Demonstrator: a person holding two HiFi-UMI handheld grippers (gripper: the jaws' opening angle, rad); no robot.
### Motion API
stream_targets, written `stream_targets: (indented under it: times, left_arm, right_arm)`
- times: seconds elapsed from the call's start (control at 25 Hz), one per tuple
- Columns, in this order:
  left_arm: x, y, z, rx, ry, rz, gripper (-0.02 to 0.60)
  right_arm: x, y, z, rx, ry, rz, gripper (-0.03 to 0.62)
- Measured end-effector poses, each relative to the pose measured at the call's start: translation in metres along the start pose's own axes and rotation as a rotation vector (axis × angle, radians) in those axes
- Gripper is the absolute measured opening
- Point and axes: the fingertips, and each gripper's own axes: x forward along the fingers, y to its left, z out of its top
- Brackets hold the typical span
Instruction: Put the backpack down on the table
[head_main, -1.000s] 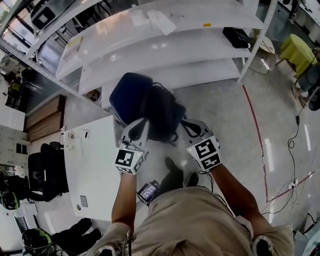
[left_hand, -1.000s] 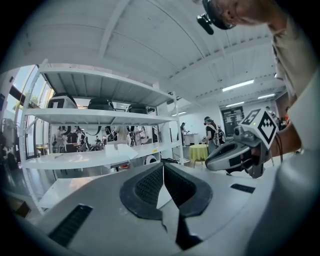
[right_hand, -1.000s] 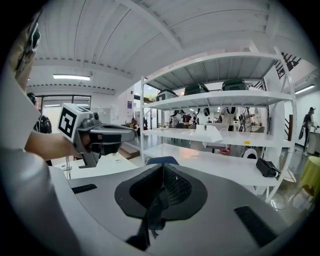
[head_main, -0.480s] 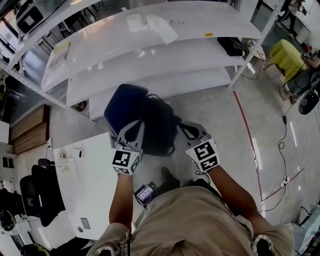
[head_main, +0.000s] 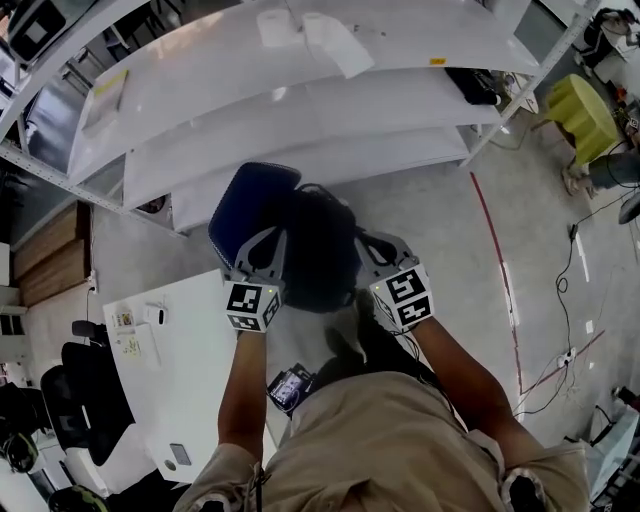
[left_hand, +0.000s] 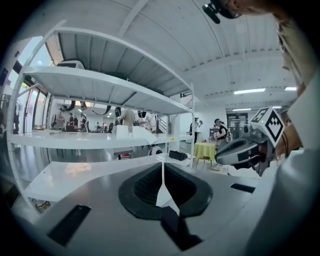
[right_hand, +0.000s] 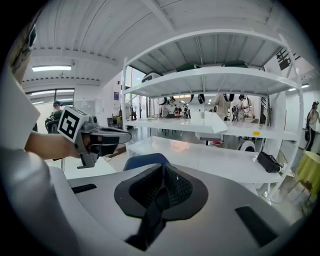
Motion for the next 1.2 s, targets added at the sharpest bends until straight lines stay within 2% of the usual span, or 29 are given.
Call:
stream_targets:
  times: [0.16,0.36,0.4,0.44,0.48,0.64,0.8,1.2]
  left_arm:
    - [0.033,0.024,-0.040,-0.033,0.091,-0.001,0.017]
    - [0.072,0.049,-0.104,-0.074,0.201,0.002,0.018]
    - [0.081,0.054,-0.119,-0.083,0.225,0.000,0.028]
    - [0.089,0.058,-0.134,-0.093,0.251,-0.001,0.078]
    - [0.097,0.063,-0.150,-0.105,0.277,-0.001,0.129]
    - [0.123,0.078,-0.203,-0.135,0.352,0.019,0.164]
    - [0.147,0.091,-0.249,-0.131,0.403,0.029,0.200]
    - [0.185,0.111,-0.348,-0.118,0.501,0.070,0.272]
  right_arm:
    - [0.044,-0.018,-0.029,0.052,0.042,0.008,0.028]
    - [0.099,-0.035,-0.085,0.127,0.127,0.029,0.032]
    - [0.111,-0.038,-0.099,0.144,0.149,0.030,0.053]
    - [0.122,-0.041,-0.114,0.164,0.174,0.032,0.129]
    - [0.133,-0.043,-0.128,0.187,0.200,0.036,0.156]
    - [0.167,-0.051,-0.179,0.251,0.272,0.032,0.189]
    - [0.199,-0.063,-0.219,0.282,0.305,0.003,0.224]
    - [0.257,-0.071,-0.327,0.382,0.419,0.002,0.255]
